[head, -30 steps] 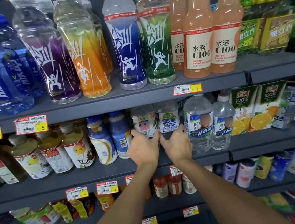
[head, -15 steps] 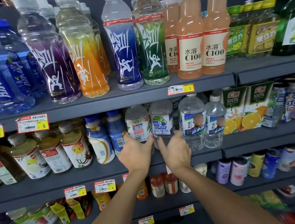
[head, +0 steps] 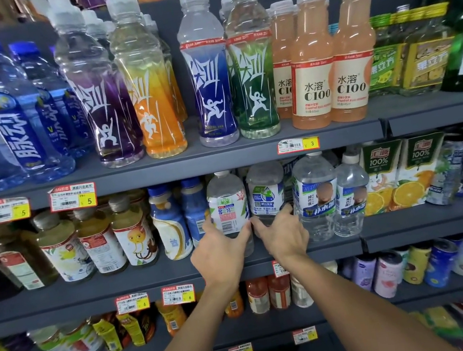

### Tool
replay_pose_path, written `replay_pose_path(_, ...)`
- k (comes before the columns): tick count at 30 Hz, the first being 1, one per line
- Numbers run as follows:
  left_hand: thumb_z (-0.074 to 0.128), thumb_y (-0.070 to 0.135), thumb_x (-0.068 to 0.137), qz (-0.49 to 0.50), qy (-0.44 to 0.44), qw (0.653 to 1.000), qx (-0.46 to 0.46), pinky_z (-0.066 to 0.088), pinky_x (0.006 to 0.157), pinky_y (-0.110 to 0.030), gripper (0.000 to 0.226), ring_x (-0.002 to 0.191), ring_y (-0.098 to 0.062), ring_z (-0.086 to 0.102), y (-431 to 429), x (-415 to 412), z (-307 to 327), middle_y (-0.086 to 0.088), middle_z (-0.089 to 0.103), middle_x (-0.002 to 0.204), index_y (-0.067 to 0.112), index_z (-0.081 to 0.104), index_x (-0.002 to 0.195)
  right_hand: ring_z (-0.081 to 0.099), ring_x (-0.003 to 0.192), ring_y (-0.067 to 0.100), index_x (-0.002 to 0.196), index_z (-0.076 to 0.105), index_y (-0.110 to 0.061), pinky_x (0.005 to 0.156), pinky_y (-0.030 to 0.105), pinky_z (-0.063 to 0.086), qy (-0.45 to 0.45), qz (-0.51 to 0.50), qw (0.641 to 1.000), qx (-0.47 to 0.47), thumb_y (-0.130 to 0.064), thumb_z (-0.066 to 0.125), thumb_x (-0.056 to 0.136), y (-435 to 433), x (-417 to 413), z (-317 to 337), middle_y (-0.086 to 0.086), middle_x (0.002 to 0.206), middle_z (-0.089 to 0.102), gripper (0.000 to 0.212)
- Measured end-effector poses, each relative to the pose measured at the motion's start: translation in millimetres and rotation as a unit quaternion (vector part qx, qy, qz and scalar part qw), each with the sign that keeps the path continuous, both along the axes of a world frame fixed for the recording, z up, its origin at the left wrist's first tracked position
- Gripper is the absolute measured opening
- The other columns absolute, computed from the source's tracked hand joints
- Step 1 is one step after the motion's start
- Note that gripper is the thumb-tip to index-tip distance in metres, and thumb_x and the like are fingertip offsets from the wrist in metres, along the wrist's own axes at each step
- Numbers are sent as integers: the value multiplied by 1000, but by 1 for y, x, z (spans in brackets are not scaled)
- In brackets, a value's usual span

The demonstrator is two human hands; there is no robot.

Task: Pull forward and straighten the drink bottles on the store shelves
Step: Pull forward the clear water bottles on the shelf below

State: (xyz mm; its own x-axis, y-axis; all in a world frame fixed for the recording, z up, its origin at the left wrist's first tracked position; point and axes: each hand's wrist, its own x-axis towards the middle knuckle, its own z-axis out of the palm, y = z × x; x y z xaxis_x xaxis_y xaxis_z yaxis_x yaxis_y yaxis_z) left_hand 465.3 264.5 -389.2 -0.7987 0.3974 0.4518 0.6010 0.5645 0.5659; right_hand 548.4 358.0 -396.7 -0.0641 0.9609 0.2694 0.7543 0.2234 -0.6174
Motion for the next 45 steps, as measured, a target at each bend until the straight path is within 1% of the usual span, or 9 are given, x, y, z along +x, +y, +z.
replay_pose_path(5, 52, 88, 70, -4, 0, 1000, 4, 45, 60, -29, 80, 76, -18, 70, -5, 1, 3, 5, 71, 81, 21, 55, 114, 71, 90, 30, 126, 47, -3, 70, 36, 48, -20, 10, 999, 29, -66, 57, 88, -8, 6, -3, 12, 95, 72, 74)
replay_pose_path(10, 59, 83, 72, -4, 8, 1000, 22, 39, 60, -29, 84, 79, -21, 71, -10, 0, 2, 2, 73, 84, 17, 57, 124, 72, 82, 27, 121, 45, -17, 66, 34, 38, -9, 30, 997, 74, -57, 48, 95, -27, 25, -20, 5, 82, 73, 48)
replay_pose_path(15, 59, 82, 74, -11, -9, 1000, 15, 50, 65, -34, 86, 82, -24, 71, -10, 1, 1, 0, 73, 86, 16, 54, 129, 71, 85, 28, 146, 29, -15, 73, 37, 44, -9, 42, 997, 59, -68, 48, 87, -13, 28, -12, 2, 82, 72, 81)
replay_pose_path(18, 58, 82, 74, -11, -12, 1000, 14, 51, 65, -35, 87, 81, -24, 70, -10, 2, 2, 0, 72, 85, 16, 54, 130, 70, 89, 28, 144, 31, -12, 70, 36, 45, -13, 53, 998, 37, -73, 53, 79, -2, 19, -4, 3, 92, 71, 92)
replay_pose_path(24, 55, 84, 74, -5, -8, 1000, 3, 49, 64, -34, 88, 82, -22, 70, -11, 4, 4, 1, 72, 87, 17, 53, 131, 68, 97, 31, 130, 42, -14, 78, 39, 52, 15, 47, 998, -25, -68, 65, 76, 4, 11, -1, 6, 105, 70, 80)
replay_pose_path(29, 54, 85, 75, -8, -12, 1000, 6, 48, 65, -33, 89, 84, -22, 70, -12, 3, 4, 1, 73, 88, 17, 53, 132, 68, 100, 28, 134, 43, -13, 80, 37, 52, 69, 30, 997, -17, -67, 69, 75, -6, 14, -4, 5, 107, 72, 84)
replay_pose_path(35, 52, 85, 76, -9, -6, 1000, 13, 48, 64, -32, 88, 80, -21, 70, -11, 2, 1, 2, 72, 85, 18, 50, 134, 71, 93, 25, 128, 32, -20, 72, 34, 44, 60, -13, 998, -5, -81, 58, 72, -30, 20, -16, 3, 105, 73, 87)
replay_pose_path(38, 52, 83, 78, -28, -5, 999, 28, 55, 69, -36, 82, 79, -18, 69, -12, 2, -4, 6, 71, 83, 22, 50, 131, 70, 98, 25, 137, 32, -17, 75, 35, 45, 28, -7, 1000, -11, -86, 55, 69, -26, 23, -14, 3, 106, 73, 99)
replay_pose_path(45, 77, 65, 71, -50, 1, 999, 11, 49, 92, -45, 95, 114, -32, 51, -12, 9, -32, -15, 54, 121, 3, 46, 136, 71, 92, 26, 117, 41, -14, 72, 34, 47, -33, 18, 999, 3, -85, 59, 66, -22, 32, -14, 5, 97, 73, 89)
